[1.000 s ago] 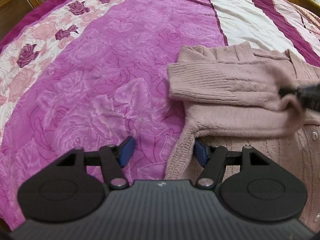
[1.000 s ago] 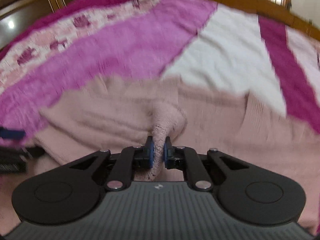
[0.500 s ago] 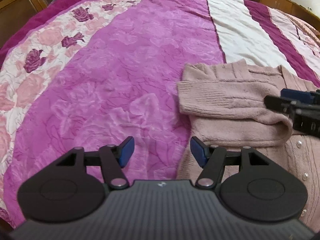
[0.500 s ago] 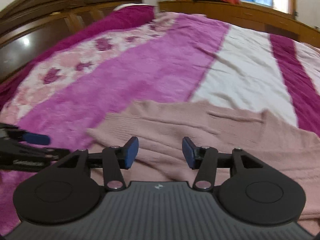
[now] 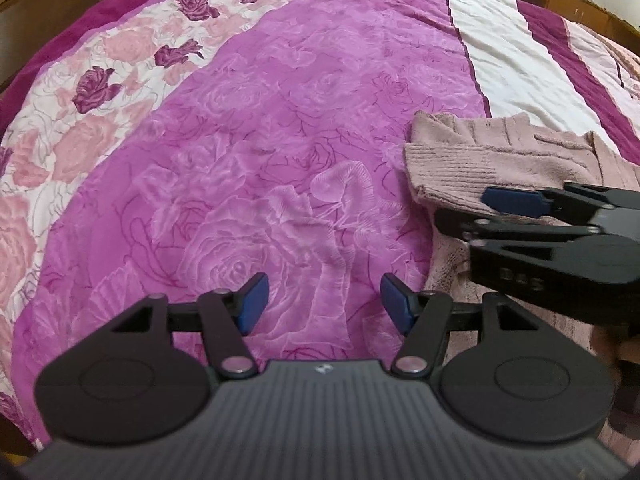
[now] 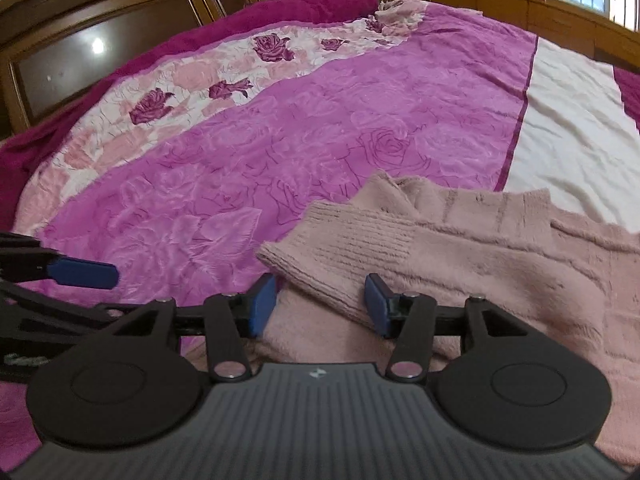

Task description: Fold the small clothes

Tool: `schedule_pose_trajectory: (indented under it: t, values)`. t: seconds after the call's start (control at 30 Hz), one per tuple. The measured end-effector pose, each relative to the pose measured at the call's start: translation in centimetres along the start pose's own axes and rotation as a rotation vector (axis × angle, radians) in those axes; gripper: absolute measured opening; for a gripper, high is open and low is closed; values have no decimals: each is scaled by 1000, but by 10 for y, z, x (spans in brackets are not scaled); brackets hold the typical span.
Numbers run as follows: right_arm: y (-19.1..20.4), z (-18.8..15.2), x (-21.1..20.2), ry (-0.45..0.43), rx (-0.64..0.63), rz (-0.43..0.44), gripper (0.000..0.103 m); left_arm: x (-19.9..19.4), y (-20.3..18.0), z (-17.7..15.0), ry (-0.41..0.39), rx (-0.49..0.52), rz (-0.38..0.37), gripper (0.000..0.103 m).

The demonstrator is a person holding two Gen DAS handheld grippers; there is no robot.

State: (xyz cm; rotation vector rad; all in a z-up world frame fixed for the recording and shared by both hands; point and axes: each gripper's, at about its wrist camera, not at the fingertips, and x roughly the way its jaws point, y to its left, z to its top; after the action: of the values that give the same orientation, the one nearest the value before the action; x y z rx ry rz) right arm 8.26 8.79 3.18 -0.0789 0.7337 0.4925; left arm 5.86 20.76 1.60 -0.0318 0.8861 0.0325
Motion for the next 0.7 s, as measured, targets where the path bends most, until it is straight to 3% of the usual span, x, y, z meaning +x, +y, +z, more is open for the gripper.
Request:
schedule_pose_trajectory:
  t: [0.03, 0.1, 0.17, 0.5, 0.7]
  values:
    - [0, 0, 3, -5, 3, -4, 52, 0, -1, 0, -3, 0, -3, 64]
    - [-2, 1, 5, -19, 12, -6, 23, -1, -4, 1, -8, 3, -7, 64]
    - [-7, 2, 1, -31, 32, -1, 10, -2, -7, 1, -14, 9, -13, 64]
    - [-53, 11, -67, -177, 161, -19, 8, -6, -35, 7, -48, 36, -61, 64]
    - [-103, 7, -124, -270, 249, -88, 8, -2, -54, 12, -47, 56, -77, 64]
